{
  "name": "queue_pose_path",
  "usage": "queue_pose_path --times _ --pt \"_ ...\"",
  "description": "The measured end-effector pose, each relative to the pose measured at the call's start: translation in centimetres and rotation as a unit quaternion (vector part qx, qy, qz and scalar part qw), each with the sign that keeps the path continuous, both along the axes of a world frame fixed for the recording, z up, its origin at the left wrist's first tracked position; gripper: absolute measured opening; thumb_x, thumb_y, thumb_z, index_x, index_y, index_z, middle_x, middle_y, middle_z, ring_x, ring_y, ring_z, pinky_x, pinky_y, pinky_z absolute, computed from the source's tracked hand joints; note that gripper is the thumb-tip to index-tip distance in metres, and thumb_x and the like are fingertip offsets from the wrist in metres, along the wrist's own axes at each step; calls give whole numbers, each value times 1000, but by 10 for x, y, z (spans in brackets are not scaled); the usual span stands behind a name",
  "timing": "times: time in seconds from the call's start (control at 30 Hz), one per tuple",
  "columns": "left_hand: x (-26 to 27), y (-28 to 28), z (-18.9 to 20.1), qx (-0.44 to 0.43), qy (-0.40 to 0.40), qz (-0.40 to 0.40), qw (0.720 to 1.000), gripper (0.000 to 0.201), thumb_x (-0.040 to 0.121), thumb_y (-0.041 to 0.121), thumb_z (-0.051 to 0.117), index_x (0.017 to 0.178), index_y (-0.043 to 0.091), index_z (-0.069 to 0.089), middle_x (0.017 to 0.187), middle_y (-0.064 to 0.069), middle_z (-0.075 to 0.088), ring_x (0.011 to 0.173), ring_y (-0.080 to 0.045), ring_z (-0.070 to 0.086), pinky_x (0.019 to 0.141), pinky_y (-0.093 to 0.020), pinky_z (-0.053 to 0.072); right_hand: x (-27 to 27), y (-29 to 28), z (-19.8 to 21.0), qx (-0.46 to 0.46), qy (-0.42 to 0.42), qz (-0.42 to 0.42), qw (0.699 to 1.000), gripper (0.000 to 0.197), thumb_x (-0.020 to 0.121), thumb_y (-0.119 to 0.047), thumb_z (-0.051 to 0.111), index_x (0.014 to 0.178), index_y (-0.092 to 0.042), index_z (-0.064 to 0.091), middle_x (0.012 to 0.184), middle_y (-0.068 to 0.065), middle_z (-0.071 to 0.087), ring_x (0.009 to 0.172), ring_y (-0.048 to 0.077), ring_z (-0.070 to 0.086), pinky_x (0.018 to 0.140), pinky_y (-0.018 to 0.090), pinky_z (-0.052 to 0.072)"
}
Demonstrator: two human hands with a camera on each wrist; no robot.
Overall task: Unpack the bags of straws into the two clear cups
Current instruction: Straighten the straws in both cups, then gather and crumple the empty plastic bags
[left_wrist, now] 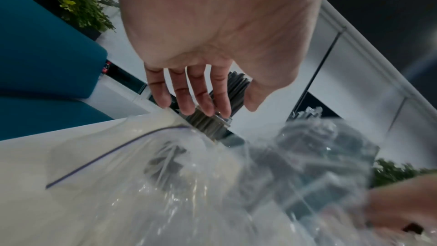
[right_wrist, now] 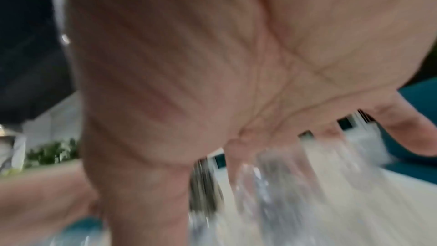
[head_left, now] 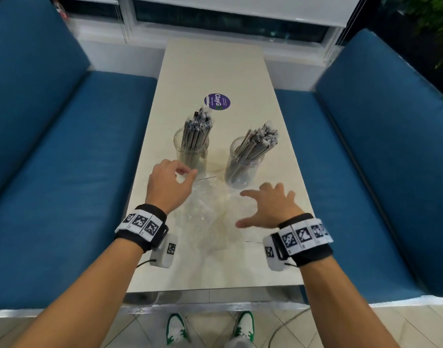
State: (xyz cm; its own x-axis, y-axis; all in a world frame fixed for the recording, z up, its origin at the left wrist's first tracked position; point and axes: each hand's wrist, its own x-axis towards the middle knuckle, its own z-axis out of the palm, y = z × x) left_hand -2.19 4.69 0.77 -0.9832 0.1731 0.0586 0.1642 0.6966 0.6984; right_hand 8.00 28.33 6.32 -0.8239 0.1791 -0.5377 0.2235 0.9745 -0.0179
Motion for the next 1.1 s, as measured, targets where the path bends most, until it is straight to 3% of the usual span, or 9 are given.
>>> queue_pose_path --times 0.1,0.27,0.4,0.5,0.6,0.67,0.77,0.97,1.1 --pt "21 8 -6 -29 23 -43 998 23 96 48 67 102 27 73 111 5 64 113 -20 56 102 -44 47 16 -1 -63 -42 2 -33 999 90 76 -62 83 152 -45 39 163 4 26 150 38 26 115 65 35" --pt "50 32 -3 20 122 -145 982 15 96 31 68 106 21 72 112 5 64 114 -13 55 100 -34 48 17 2 -97 -152 176 -100 967 23 85 -13 71 107 -4 67 119 17 60 109 41 61 90 36 50" --pt "64 58 3 43 46 -222 973 39 105 47 54 140 30 62 133 6 62 123 -12 58 107 -34 47 18 5 -56 -318 295 -227 872 20 84 -19 62 99 -6 63 96 16 73 92 41 68 74 39 52" --pt "72 75 15 169 -75 -178 967 39 107 48 53 145 43 54 135 6 64 118 -17 66 98 -36 56 27 1 -23 -492 329 -250 766 40 81 -18 57 121 -18 54 122 12 69 110 37 68 84 48 58" --pt "74 85 30 358 -216 -76 905 24 105 33 63 129 36 63 124 -4 68 101 -27 72 70 -44 66 33 -10 -7 -513 339 -143 775 64 91 -31 70 144 -48 39 158 -2 46 141 21 49 106 34 47" --pt "69 83 43 450 -305 -29 839 16 107 18 58 121 21 66 116 -8 72 88 -27 70 58 -32 62 31 -14 -8 -426 356 -82 828 67 85 -50 81 140 -54 43 151 -5 48 139 19 46 109 31 40" --pt "57 67 49 512 -384 -8 768 28 112 23 45 122 8 67 105 -9 74 72 -23 70 56 -30 58 25 -14 -18 -402 408 -93 815 62 76 -39 92 127 -37 56 127 3 55 116 13 54 98 7 38" --pt "42 33 -1 75 -93 -39 992 36 100 39 56 135 31 66 142 3 65 136 -27 54 116 -49 43 27 -12 -26 -397 430 -173 792 42 78 4 71 108 -23 65 114 4 70 90 6 58 84 15 48" --pt "60 28 -58 -233 -158 -121 952 95 83 80 60 164 46 23 177 0 11 161 -32 15 121 -60 25 29 -11 -32 -394 428 -214 785 23 82 4 64 88 -17 56 83 0 64 70 14 49 63 12 41"
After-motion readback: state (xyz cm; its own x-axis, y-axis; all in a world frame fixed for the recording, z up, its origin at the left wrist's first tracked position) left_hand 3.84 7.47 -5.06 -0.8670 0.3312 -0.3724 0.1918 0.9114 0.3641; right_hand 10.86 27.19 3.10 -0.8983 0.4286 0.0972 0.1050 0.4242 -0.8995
